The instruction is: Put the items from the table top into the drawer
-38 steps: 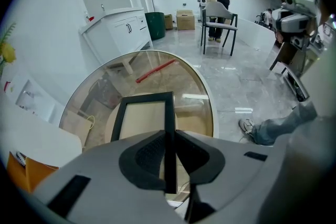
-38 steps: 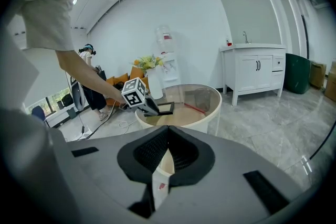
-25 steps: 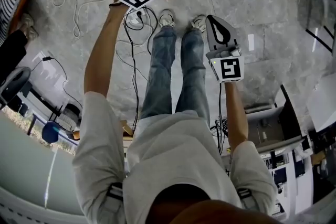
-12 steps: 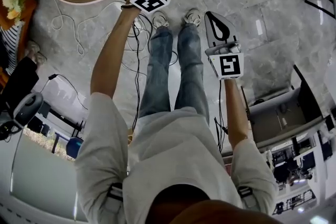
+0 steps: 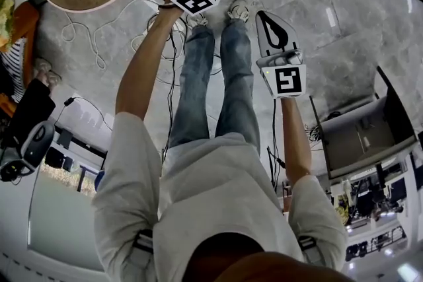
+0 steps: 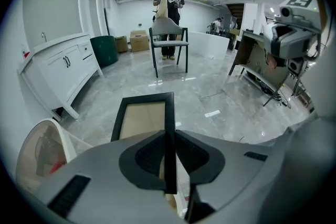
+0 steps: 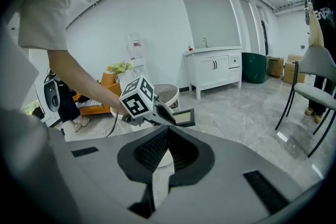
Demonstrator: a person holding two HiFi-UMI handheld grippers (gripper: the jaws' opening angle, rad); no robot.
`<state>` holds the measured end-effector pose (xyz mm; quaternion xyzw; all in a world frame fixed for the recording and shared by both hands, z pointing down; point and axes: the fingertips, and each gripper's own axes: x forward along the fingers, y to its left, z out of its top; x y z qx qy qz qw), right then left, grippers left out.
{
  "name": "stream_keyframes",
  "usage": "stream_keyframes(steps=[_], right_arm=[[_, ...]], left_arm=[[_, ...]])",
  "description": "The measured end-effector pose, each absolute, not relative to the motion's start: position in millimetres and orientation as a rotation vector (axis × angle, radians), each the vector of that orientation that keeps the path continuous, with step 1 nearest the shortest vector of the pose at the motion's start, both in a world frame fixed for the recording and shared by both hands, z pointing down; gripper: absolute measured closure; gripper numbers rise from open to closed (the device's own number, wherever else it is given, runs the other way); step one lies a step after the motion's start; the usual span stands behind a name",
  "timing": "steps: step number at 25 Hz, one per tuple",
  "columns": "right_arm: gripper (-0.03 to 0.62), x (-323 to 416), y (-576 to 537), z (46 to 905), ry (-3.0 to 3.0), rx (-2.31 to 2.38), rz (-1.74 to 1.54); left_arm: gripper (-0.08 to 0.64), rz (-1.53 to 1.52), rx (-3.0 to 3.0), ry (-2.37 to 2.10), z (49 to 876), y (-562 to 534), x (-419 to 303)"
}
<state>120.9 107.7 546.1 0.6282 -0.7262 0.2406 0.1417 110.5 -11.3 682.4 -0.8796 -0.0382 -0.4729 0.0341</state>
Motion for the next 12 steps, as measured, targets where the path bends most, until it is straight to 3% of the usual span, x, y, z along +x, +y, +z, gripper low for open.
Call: stream_keyframes(steps=[12], right_arm=[[0.569,115,80,605,-2.114,1.817,0.7]], left_arm=[[0.489,-1.615,-2.705,0.021,800,-31,52]])
